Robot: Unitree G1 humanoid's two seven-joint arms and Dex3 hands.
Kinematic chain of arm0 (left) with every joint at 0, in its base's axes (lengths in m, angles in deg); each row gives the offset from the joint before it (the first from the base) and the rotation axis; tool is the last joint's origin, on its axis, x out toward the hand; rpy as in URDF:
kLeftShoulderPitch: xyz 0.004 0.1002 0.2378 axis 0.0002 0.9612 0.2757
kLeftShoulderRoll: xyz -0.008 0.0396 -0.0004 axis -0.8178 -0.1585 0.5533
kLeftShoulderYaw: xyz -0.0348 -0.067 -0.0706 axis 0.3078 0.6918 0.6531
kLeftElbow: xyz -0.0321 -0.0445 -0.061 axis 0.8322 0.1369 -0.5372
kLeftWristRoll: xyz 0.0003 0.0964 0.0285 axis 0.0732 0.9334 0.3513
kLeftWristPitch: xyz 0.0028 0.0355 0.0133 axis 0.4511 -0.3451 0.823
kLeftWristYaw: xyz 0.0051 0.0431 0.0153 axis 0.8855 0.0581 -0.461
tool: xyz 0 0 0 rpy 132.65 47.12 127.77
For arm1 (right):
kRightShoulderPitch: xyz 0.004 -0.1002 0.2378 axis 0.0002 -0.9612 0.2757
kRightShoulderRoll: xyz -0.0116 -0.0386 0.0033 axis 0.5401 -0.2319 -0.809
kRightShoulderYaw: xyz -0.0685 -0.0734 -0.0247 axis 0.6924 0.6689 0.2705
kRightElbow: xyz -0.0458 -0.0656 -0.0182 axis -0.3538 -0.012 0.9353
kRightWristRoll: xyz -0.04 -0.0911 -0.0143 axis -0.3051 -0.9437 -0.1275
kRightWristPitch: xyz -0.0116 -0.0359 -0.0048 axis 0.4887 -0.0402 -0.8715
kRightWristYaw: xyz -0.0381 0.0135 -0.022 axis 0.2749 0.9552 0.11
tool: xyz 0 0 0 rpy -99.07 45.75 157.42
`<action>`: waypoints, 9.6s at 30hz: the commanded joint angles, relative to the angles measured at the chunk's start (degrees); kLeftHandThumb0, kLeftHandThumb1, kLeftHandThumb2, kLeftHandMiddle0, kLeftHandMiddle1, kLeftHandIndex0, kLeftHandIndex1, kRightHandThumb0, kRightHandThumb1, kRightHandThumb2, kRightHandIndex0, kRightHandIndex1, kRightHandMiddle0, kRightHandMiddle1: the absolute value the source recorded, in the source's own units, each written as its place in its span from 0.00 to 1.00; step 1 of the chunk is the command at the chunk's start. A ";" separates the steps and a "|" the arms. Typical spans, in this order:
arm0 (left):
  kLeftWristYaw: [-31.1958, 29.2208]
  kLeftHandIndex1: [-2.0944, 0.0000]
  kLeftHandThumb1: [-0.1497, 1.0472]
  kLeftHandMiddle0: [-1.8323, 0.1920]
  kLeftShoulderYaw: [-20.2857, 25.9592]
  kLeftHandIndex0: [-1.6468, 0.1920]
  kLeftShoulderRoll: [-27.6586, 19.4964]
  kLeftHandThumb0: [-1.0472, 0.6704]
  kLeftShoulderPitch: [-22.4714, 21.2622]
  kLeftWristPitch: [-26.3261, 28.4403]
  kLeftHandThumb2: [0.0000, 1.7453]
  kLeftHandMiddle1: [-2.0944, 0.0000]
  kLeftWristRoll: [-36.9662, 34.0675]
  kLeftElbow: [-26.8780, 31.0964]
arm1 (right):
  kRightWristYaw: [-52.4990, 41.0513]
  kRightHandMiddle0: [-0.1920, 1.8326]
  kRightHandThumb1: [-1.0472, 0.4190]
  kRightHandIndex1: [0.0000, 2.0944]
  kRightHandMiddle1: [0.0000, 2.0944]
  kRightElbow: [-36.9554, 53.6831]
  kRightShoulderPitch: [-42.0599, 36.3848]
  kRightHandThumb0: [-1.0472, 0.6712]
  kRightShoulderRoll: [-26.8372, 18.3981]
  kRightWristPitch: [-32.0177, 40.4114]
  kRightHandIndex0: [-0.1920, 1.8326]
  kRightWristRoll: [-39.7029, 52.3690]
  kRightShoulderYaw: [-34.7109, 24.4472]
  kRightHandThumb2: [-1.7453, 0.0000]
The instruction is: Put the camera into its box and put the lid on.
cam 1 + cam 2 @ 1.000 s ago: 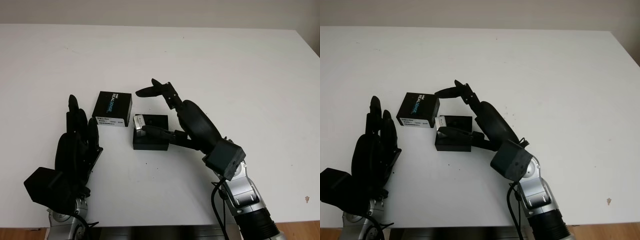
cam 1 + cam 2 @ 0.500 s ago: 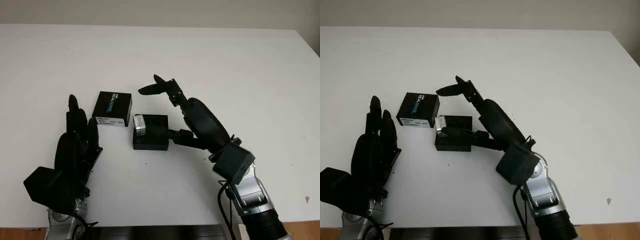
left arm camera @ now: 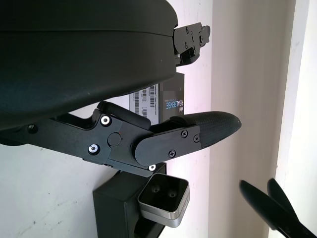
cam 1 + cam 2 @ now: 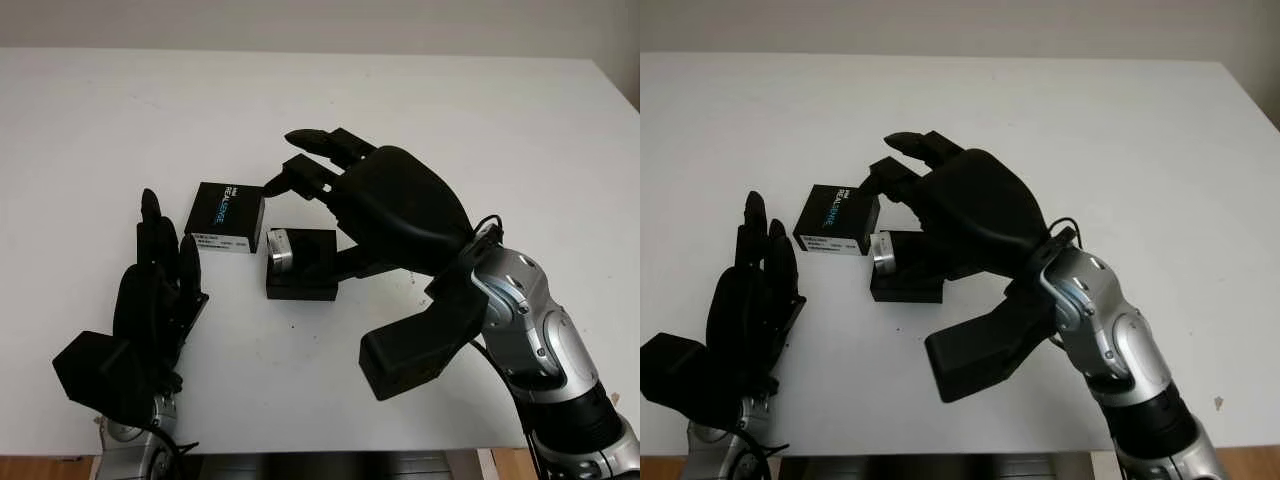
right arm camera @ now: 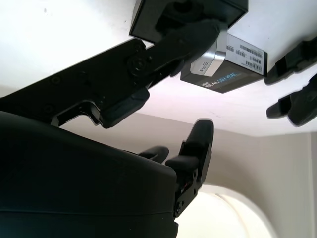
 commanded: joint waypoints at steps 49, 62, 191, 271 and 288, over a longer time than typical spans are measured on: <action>1.94 0.99 1.00 1.00 -0.89 1.00 0.78 0.23 -1.09 -2.01 0.35 0.98 1.65 -1.75 | 2.07 0.43 0.14 0.09 0.50 -9.04 7.40 0.15 5.20 4.77 0.33 -8.89 7.70 0.97; 1.89 0.99 1.00 1.00 -1.11 1.00 0.89 0.23 -0.87 -2.19 0.35 0.98 1.71 -1.58 | 3.71 0.39 0.14 0.09 0.45 -10.90 7.77 0.13 4.11 2.90 0.34 -9.81 9.12 0.97; 0.84 1.00 1.00 1.00 -0.24 1.00 0.01 0.23 -0.12 -1.11 0.35 0.99 0.30 -0.73 | 0.46 0.20 0.02 0.49 0.84 -27.62 -5.39 0.37 17.20 20.57 0.00 61.20 -9.22 0.97; 0.13 1.00 1.00 1.00 0.46 1.00 -0.37 0.22 0.22 -1.73 0.35 0.99 -0.44 -0.66 | 16.17 0.06 0.04 0.25 0.58 -29.16 -10.02 0.32 11.22 -1.84 0.02 31.30 -0.81 0.97; -0.59 1.00 1.00 1.00 1.05 1.00 -1.26 0.23 -0.02 -1.39 0.36 0.99 -0.59 -0.19 | 18.83 0.06 0.04 0.11 0.46 -16.62 -13.52 0.29 8.27 -4.51 0.07 26.41 -2.17 0.97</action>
